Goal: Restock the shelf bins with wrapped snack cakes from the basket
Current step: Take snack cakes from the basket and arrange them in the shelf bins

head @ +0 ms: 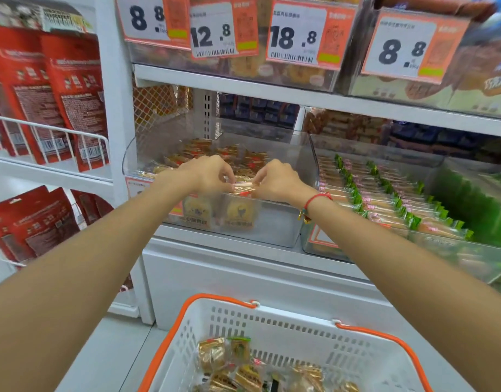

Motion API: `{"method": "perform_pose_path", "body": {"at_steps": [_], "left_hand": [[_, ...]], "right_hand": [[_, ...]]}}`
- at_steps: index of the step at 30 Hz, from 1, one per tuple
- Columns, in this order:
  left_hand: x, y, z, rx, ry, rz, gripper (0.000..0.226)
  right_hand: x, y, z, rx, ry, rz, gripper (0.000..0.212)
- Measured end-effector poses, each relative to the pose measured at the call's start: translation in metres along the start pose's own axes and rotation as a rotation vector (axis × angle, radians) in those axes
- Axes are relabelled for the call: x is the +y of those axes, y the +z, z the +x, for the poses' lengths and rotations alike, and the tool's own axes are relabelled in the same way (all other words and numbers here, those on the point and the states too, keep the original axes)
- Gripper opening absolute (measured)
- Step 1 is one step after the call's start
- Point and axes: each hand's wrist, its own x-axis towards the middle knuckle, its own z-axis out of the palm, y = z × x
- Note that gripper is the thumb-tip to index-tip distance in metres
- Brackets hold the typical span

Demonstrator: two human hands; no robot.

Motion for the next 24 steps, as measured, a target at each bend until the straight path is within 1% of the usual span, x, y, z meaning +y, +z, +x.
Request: {"method": "perform_pose_path", "body": {"at_steps": [2,5,7,9,10,12,15,17,19,21,22,24], "left_hand": [[-0.001,0.004,-0.001,0.068,-0.027,0.016,0.016],[0.002,0.007,-0.005,0.206,-0.061,0.065,0.013],[0.003,0.008,-0.008,0.280,-0.072,0.047,0.011],[0.004,0.008,-0.013,0.343,-0.086,0.015,0.012],[0.005,0.009,-0.015,0.373,-0.088,-0.013,0.014],[0.007,0.014,-0.025,0.476,-0.082,-0.101,0.014],[0.016,0.031,-0.050,0.716,-0.083,-0.314,0.010],[0.023,0.052,-0.070,0.815,-0.107,-0.456,0.010],[0.024,0.081,-0.088,0.832,-0.165,-0.568,0.009],[0.017,0.117,-0.101,0.773,-0.247,-0.596,0.008],[0.012,0.136,-0.105,0.732,-0.285,-0.593,0.007],[0.001,0.173,-0.112,0.639,-0.349,-0.578,0.006]], "right_hand": [[-0.001,0.007,0.003,-0.036,0.018,0.013,0.026],[0.000,0.007,0.004,-0.070,0.016,0.037,0.026],[0.001,0.003,0.001,-0.122,0.004,0.066,0.027],[0.004,-0.001,-0.004,-0.128,-0.016,0.080,0.031],[0.007,-0.002,-0.007,-0.098,-0.032,0.080,0.031],[0.012,-0.002,-0.016,0.041,-0.079,0.059,0.027],[0.019,0.004,-0.044,0.289,-0.222,0.087,0.021],[0.027,0.014,-0.069,0.364,-0.326,0.140,0.016],[0.040,0.029,-0.096,0.401,-0.390,0.154,0.012],[0.059,0.051,-0.120,0.431,-0.395,0.123,0.012],[0.070,0.064,-0.131,0.415,-0.380,0.106,0.013],[0.090,0.094,-0.151,0.272,-0.308,0.080,0.014]]}}
